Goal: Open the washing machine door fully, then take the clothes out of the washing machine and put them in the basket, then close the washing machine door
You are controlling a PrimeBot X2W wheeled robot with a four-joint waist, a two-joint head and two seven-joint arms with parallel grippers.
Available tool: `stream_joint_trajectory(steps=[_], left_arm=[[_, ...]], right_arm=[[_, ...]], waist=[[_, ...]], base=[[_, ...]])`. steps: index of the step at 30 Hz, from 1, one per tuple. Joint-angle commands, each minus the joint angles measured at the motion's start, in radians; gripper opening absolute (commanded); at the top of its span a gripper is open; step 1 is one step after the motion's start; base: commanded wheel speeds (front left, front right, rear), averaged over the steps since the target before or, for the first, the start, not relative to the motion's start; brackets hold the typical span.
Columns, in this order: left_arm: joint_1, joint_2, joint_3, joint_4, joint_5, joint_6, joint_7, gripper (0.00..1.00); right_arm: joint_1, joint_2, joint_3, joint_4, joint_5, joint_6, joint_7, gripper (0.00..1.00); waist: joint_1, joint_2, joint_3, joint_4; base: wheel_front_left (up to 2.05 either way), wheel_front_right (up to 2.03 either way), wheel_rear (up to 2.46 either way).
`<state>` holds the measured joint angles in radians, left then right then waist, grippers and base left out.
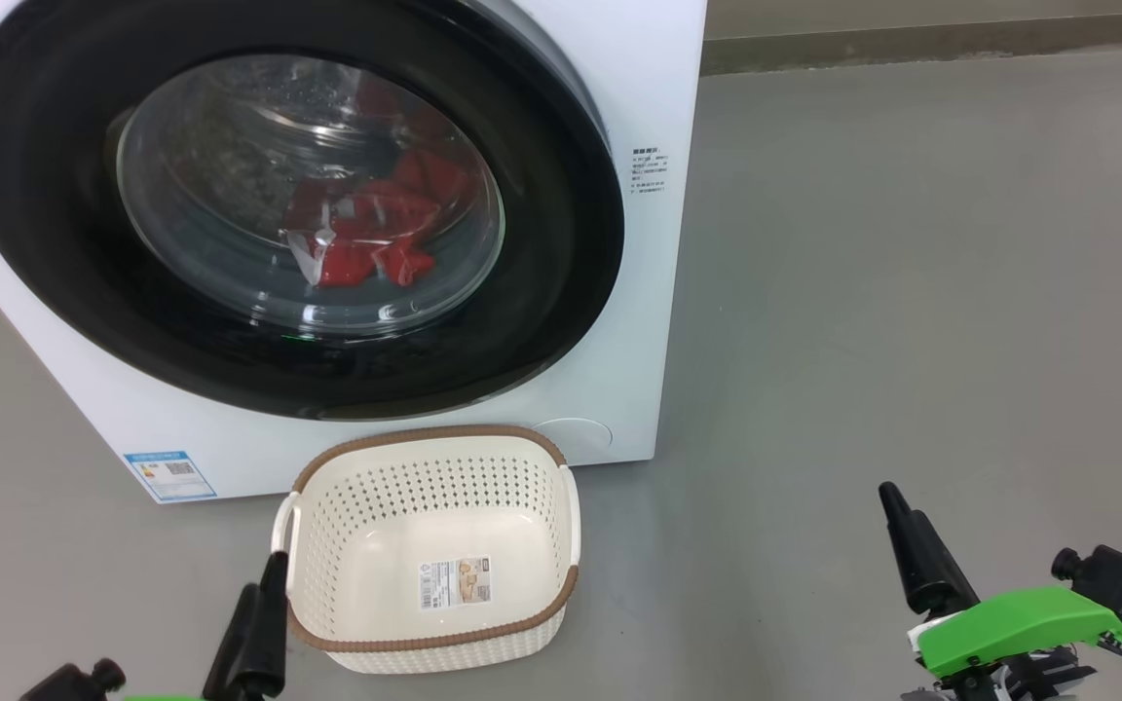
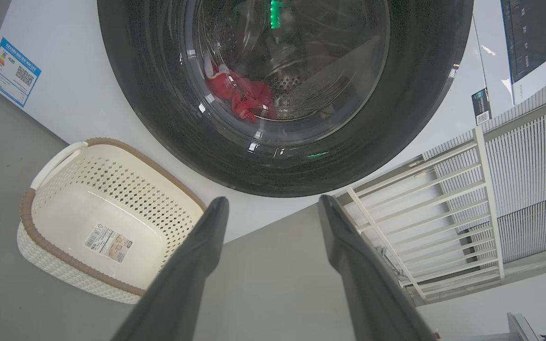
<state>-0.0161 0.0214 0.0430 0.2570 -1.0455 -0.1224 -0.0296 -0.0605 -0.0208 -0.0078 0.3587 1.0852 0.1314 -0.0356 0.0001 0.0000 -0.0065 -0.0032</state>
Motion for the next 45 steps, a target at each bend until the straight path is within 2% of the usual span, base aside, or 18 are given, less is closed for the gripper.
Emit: stream_joint_trajectory(steps=[1, 16, 45], left_arm=[[-0.040, 0.014, 0.019, -0.034, 0.033, -0.003, -0.014, 1.00], [-0.043, 0.017, 0.018, -0.039, 0.217, 0.019, -0.058, 1.00], [-0.053, 0.023, 0.015, -0.028, 0.449, -0.003, -0.141, 1.00]], right_arm=[[-0.046, -0.011, 0.018, -0.030, -0.031, 0.000, -0.010, 1.00], [-0.055, -0.015, 0.030, -0.040, -0.208, 0.000, -0.054, 1.00], [-0.075, -0.022, 0.073, -0.047, -0.480, -0.001, -0.136, 1.00]], waist=[[-0.0001, 0.0000, 0.000, 0.000], [-0.0001, 0.0000, -0.006, -0.003], [-0.0001, 0.0000, -0.025, -0.004]], base=[[0.00, 0.00, 0.00], [0.00, 0.00, 0.00], [0.00, 0.00, 0.00]])
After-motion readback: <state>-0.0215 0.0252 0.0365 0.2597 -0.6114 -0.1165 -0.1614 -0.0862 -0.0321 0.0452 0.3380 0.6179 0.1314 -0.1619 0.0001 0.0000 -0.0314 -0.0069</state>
